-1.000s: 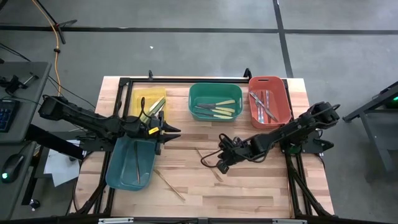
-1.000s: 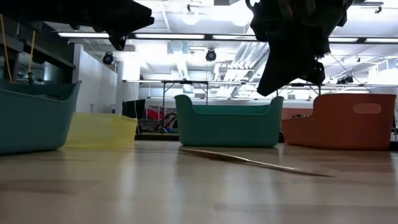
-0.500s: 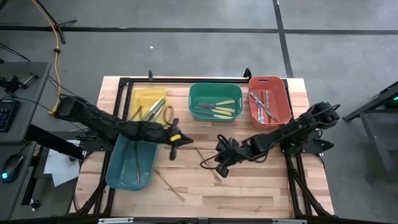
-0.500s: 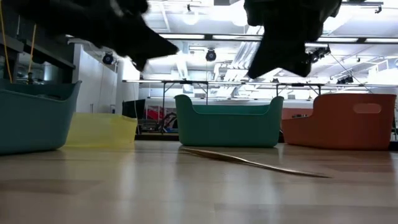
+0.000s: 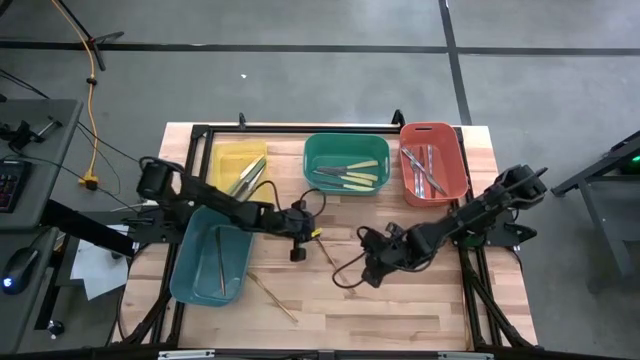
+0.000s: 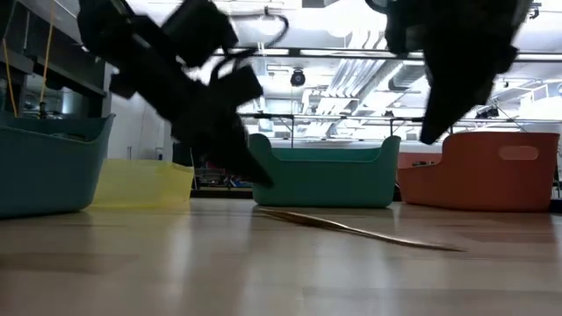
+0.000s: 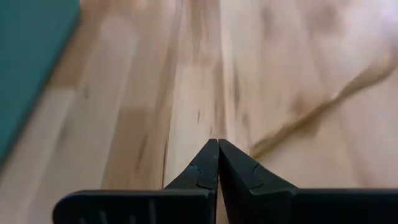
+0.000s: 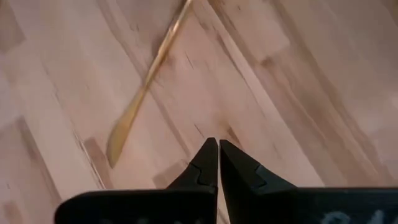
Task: Sort silverware by color (type)
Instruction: Put the gold knife into the blue bin
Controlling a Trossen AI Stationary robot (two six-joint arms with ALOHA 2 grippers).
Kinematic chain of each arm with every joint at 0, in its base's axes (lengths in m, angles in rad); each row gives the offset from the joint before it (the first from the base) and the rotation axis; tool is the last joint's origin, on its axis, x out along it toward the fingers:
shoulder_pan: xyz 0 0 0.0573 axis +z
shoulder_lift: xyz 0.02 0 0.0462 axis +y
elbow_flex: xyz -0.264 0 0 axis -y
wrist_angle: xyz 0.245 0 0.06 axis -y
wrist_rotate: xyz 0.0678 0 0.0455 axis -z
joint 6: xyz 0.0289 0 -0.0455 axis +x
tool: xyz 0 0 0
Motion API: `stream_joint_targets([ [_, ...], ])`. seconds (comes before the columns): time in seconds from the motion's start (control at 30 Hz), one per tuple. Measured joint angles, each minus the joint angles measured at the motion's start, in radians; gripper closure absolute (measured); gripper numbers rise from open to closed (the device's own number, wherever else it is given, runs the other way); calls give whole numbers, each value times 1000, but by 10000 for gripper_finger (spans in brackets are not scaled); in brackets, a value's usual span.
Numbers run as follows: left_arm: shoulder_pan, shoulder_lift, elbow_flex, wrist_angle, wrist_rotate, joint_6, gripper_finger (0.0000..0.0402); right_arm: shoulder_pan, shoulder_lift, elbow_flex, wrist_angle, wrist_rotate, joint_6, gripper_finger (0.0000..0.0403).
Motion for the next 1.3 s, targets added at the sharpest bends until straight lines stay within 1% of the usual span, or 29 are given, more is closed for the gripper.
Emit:
stream_joint_targets([
  [0.2,17,88,-1,24,-21,6,401,47,0,-23,-2,35,56,403],
  [0.47,14,103,-1,40,-23,6,401,56,0,-23,10,44,56,403],
  [0.57,13,103,-1,28,-24,3,401,56,0,-24,52,40,61,403],
  [0.67,13,103,-6,29,-30,-11,401,56,0,-24,138,16,56,402],
  [0.77,13,103,-15,36,-39,-17,401,49,0,-24,190,-2,48,395],
  [0.83,13,102,-22,42,-42,-23,401,43,0,-24,194,-5,35,381],
  [0.9,12,102,-26,43,-45,-30,401,34,3,-24,194,-9,25,357],
  [1.07,12,102,-39,72,-47,-29,401,12,63,-24,220,-82,-31,274],
  [1.17,9,95,-39,67,-50,-5,401,-3,105,-24,223,-108,-97,230],
  [1.23,3,60,-44,46,-53,11,401,-11,110,-24,222,-109,-114,211],
  [1.3,-4,16,-43,55,-61,16,401,-14,109,-24,224,-98,-128,202],
])
